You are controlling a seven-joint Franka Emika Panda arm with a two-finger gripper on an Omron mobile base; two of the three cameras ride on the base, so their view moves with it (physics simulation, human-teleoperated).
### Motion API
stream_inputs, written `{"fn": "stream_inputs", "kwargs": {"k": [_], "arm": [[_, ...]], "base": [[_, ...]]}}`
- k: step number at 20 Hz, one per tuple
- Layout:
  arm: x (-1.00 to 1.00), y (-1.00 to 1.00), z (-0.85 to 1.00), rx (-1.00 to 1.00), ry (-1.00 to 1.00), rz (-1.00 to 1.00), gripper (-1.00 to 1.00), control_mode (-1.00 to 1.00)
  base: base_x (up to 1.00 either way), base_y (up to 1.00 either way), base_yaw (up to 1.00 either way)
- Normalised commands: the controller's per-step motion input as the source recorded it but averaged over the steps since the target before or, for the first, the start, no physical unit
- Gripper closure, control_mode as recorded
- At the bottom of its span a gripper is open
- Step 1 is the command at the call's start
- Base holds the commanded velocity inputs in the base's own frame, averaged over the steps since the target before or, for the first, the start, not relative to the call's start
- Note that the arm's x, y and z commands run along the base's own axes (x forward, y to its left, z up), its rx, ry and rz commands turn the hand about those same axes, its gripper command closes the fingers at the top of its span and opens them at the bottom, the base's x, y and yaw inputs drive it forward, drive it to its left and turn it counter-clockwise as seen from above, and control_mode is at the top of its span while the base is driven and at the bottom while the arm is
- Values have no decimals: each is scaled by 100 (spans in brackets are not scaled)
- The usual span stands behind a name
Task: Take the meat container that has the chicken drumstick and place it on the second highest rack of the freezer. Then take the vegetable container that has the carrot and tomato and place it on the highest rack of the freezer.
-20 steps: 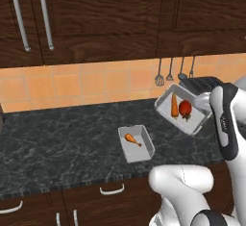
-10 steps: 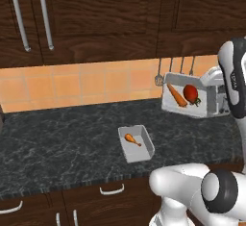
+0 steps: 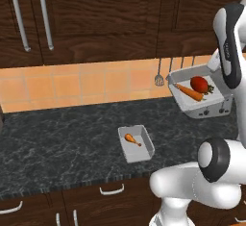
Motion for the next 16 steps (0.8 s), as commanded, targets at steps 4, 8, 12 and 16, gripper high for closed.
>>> {"fn": "stream_inputs", "kwargs": {"k": [4, 8, 12, 16], "arm": [[1, 0, 0, 0, 0, 2, 100, -100], [-8, 0, 0, 0, 2, 0, 100, -100], [-14, 5, 0, 5, 5, 0, 100, -100], [-23, 18, 0, 2, 0, -1, 100, -100]], "base": [[0, 0, 0], [0, 0, 0], [0, 0, 0], [0, 0, 0]]}}
